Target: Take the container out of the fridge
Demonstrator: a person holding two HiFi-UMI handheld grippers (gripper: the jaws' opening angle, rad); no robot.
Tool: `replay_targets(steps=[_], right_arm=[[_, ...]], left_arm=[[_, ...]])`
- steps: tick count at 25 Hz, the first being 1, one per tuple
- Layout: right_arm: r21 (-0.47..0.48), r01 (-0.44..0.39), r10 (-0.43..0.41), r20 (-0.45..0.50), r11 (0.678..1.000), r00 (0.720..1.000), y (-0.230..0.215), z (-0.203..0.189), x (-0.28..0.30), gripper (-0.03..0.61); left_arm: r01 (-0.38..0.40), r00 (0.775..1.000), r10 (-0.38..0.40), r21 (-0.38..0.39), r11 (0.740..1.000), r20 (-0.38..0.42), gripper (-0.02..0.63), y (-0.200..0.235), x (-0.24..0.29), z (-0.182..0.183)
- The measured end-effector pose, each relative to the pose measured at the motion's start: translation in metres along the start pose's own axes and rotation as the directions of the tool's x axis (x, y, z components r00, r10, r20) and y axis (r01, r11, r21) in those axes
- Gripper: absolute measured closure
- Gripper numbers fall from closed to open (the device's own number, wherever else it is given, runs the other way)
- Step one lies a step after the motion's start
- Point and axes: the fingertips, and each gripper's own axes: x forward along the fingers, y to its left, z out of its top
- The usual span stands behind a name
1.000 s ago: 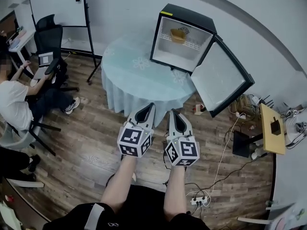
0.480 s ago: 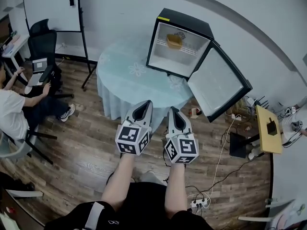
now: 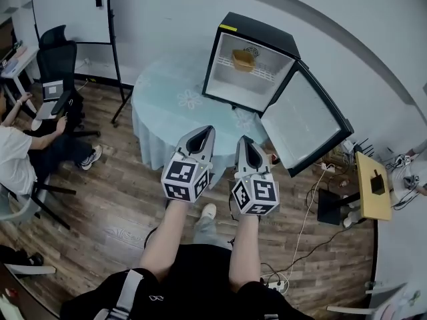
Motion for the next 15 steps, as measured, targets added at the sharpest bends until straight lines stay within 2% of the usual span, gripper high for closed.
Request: replay_targets(steps=[7,15], right_arm=[[0.006,-0.025,0.025,0.008,1.000,1.000,-0.029,-0.004,0.060,0.572],[0.025,0.008,-0.007,-0.041,1.000,0.999,-0.094,-0.025,0.126,0.572]], left_arm=[[-0.018,1.000,0.018,0.014,1.000,-0.001,0.611,0.023,0.060,0.000],[-0.049,0.996,0.048,-0.021,0.999,-0.072,0.611,0.050,0.145,-0.031]])
